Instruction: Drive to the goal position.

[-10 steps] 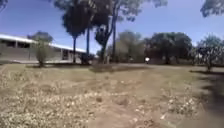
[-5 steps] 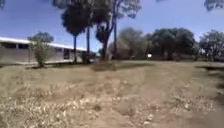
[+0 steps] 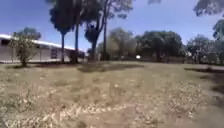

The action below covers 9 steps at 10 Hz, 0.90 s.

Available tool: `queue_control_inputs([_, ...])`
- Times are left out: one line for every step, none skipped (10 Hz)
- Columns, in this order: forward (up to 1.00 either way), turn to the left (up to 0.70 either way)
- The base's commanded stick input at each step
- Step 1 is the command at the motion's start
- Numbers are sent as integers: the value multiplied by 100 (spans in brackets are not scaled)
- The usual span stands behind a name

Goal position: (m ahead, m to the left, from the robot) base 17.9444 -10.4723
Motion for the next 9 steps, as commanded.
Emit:
queue_control_inputs([70, -32])
queue_control_inputs([70, -14])
queue_control_inputs([70, 0])
queue_control_inputs([70, 0])
queue_control_inputs([70, 0])
queue_control_inputs([70, 0])
queue_control_inputs([70, 0])
queue_control_inputs([70, 0])
queue_control_inputs([70, 0])
